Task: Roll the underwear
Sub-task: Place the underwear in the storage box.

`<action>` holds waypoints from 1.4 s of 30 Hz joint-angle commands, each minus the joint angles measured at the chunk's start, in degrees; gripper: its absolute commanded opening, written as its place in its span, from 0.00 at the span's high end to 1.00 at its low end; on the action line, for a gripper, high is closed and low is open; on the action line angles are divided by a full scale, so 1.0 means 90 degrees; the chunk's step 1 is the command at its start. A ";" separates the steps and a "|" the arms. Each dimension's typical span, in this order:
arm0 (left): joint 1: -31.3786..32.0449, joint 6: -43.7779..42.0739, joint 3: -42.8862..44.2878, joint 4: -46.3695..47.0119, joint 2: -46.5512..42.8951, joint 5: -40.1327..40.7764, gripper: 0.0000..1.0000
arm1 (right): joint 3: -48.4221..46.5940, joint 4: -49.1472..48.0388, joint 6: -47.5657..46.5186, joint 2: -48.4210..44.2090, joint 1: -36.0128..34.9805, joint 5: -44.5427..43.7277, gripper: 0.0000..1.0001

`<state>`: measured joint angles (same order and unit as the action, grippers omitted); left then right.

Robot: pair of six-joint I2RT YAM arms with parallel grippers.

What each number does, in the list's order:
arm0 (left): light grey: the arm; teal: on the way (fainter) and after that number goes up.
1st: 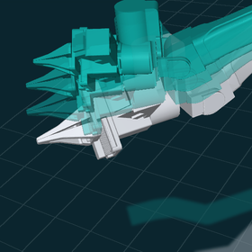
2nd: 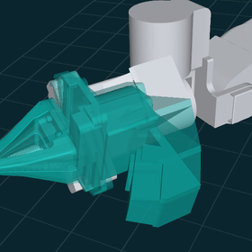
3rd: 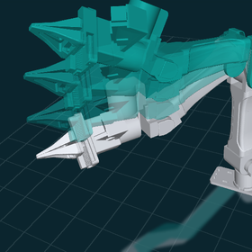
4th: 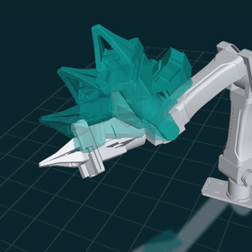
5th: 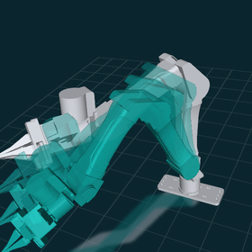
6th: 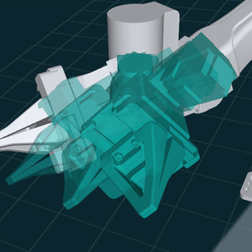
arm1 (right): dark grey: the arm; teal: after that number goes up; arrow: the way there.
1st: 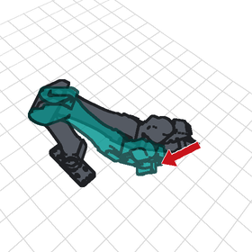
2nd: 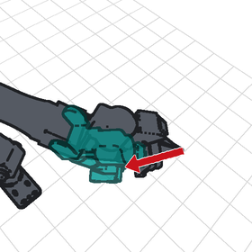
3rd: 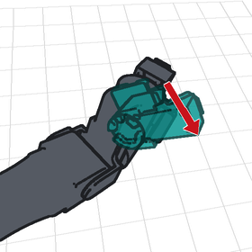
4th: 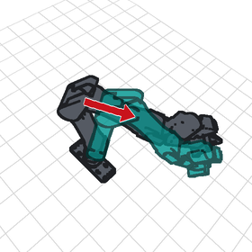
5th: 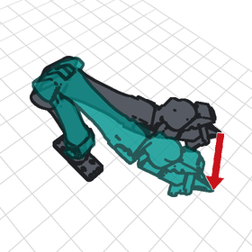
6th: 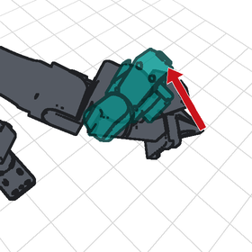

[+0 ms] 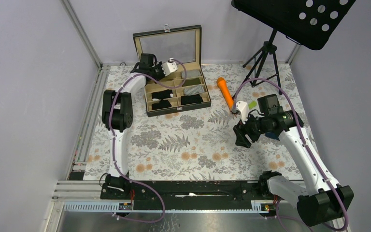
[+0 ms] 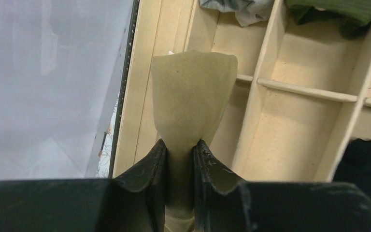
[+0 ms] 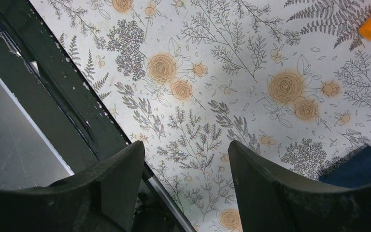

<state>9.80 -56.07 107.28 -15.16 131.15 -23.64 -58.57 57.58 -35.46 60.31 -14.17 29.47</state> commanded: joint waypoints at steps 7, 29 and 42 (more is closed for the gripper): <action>-0.0268 -0.1129 0.0661 -0.0778 0.0266 0.0260 1.00 | 0.0033 0.0000 0.0057 -0.0127 0.0051 -0.0053 0.29; -0.0415 -0.0388 0.1706 -0.1779 0.0879 0.0077 0.49 | 0.0135 0.0212 -0.0264 -0.0122 0.0100 -0.0281 0.29; -0.0463 0.0627 0.1235 -0.0273 -0.0525 -0.0107 0.38 | -0.0064 -0.0286 0.0063 -0.0003 0.0100 -0.0471 0.28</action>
<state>5.45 -55.18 117.84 -26.44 134.43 -21.82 -57.04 57.56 -36.51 59.92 -13.52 27.40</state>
